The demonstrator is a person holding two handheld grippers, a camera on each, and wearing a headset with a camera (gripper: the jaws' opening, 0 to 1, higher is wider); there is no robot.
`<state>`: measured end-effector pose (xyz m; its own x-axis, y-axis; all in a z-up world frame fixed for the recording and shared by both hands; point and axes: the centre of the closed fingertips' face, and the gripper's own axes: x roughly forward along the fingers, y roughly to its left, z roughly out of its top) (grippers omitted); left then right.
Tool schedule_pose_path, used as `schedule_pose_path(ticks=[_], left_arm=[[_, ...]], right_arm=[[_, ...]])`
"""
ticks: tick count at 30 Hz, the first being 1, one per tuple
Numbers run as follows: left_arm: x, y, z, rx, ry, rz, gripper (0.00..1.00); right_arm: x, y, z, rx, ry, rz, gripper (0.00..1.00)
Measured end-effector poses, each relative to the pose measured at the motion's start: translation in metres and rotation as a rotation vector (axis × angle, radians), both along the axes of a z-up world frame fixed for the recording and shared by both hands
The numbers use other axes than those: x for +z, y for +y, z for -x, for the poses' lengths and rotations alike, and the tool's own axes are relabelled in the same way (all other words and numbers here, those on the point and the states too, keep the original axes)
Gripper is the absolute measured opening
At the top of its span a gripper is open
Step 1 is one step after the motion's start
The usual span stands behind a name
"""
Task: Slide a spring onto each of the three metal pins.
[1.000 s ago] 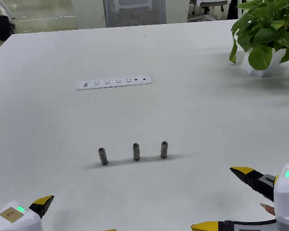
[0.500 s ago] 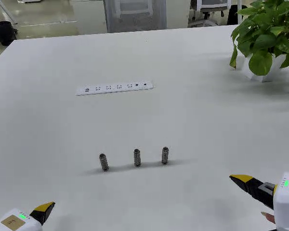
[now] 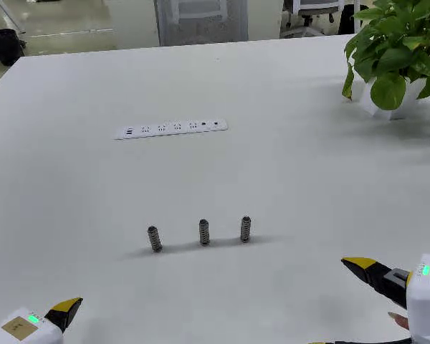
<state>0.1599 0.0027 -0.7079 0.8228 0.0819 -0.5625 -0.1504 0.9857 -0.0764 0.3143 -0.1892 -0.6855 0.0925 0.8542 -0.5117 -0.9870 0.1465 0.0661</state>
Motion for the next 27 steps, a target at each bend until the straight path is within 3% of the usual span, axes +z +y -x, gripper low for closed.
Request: schedule_pose_path(ticks=[27], left_arm=[[0.0015,0.0024,-0.0003,0.012,-0.005,-0.004,0.98]], right_arm=[[-0.0001,0.0003,-0.0005,0.004,-0.004,0.000,0.97]])
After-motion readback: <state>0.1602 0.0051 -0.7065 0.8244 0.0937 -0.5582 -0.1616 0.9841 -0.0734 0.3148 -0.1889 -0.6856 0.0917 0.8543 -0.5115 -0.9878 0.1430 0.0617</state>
